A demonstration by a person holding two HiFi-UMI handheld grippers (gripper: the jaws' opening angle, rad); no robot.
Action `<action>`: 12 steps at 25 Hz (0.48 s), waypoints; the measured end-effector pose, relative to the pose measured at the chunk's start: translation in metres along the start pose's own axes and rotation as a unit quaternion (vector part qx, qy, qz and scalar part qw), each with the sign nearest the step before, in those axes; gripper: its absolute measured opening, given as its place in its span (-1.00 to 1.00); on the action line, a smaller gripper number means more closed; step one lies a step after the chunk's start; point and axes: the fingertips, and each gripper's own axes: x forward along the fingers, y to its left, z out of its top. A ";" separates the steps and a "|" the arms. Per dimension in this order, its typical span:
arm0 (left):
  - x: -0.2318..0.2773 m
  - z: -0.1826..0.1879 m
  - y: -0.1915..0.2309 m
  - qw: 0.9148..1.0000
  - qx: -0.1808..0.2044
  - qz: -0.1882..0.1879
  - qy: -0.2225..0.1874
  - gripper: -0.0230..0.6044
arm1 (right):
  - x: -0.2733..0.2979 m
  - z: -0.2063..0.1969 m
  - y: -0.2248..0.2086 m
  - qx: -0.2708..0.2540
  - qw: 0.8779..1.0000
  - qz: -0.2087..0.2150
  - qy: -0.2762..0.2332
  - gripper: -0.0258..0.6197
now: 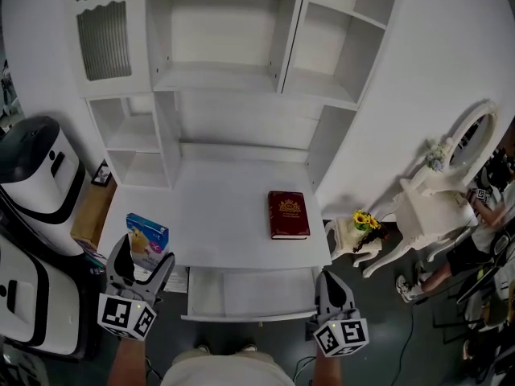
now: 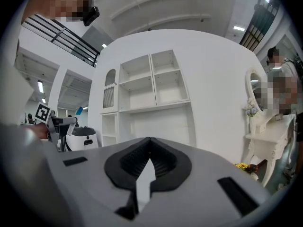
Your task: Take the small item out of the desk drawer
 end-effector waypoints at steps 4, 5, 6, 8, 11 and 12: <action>-0.013 0.018 0.000 1.000 0.014 0.013 -0.019 0.47 | 0.002 0.008 -0.002 -0.003 1.000 0.004 -0.009 -0.89; -0.016 0.022 0.000 0.999 0.014 0.016 -0.024 0.47 | 0.002 0.009 -0.002 -0.004 1.000 0.005 -0.010 -0.89; -0.019 0.025 0.000 0.999 0.015 0.018 -0.028 0.47 | 0.002 0.010 -0.002 -0.004 1.000 0.006 -0.011 -0.89; -0.023 0.030 0.002 0.999 0.017 0.023 -0.035 0.47 | 0.001 0.013 -0.002 -0.006 1.000 0.006 -0.013 -0.89; -0.030 0.036 0.005 0.999 0.014 0.029 -0.042 0.47 | 0.000 0.018 -0.003 -0.008 1.000 0.004 -0.018 -0.89; -0.032 0.037 0.006 0.998 0.014 0.031 -0.044 0.47 | -0.001 0.020 -0.004 -0.009 1.000 0.003 -0.020 -0.89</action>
